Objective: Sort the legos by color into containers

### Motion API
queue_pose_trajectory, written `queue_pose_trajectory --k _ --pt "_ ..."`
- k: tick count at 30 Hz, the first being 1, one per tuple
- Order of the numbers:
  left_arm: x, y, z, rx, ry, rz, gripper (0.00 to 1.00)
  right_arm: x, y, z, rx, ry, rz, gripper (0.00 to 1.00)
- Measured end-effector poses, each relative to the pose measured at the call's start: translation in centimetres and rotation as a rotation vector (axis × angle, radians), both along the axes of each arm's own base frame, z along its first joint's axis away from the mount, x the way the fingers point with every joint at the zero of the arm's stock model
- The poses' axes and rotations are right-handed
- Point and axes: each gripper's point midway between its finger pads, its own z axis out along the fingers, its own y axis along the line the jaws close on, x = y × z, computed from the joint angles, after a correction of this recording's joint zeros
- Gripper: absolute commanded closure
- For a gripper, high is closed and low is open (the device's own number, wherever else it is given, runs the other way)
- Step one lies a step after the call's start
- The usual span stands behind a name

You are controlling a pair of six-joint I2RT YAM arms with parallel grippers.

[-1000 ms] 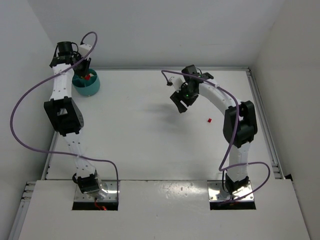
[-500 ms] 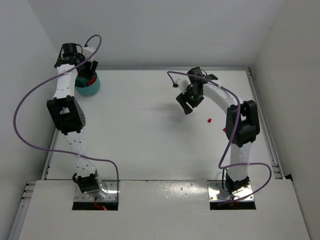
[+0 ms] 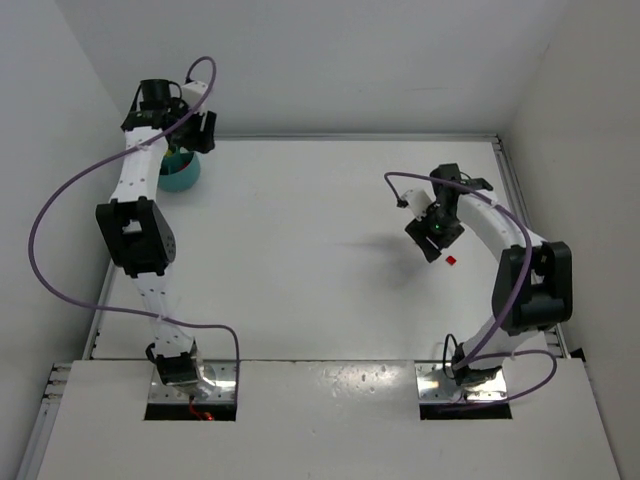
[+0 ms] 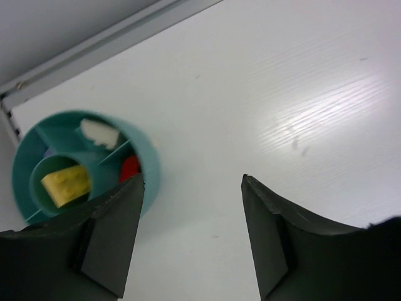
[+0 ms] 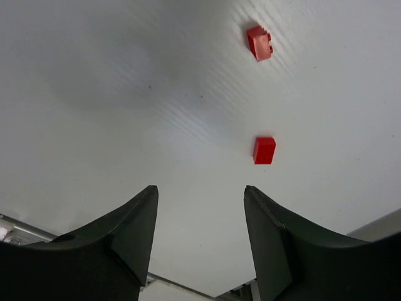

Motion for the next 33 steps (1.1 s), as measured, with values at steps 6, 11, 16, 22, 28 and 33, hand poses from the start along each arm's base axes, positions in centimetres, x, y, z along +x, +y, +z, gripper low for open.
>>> queue_pose_trajectory --k 6,11,16,22,28,33 --pt "-0.6 -7.7 2.4 -0.071 -0.047 -0.130 0.31 -1.1 -2.4 -0.9 -0.048 0.018 -0.048 0.47" --pt "-0.8 -8.5 2.3 -0.111 -0.037 -0.134 0.31 -0.5 -5.2 -2.3 -0.076 0.033 -0.130 0.48" --pt "-1.3 -8.2 1.3 -0.129 -0.009 -0.119 0.31 -0.8 -6.6 -4.6 -0.085 0.100 -0.169 0.50" --pt "-2.6 -8.4 -0.3 -0.149 0.037 -0.108 0.31 0.5 -6.8 -5.7 -0.087 0.122 -0.156 0.50" --pt "-2.7 -8.3 -0.6 -0.169 0.044 -0.088 0.31 1.1 -6.9 -6.6 -0.089 0.132 -0.148 0.51" --pt "-2.6 -7.8 -0.5 -0.192 0.046 -0.062 0.31 1.4 -6.9 -6.9 -0.089 0.125 -0.146 0.55"
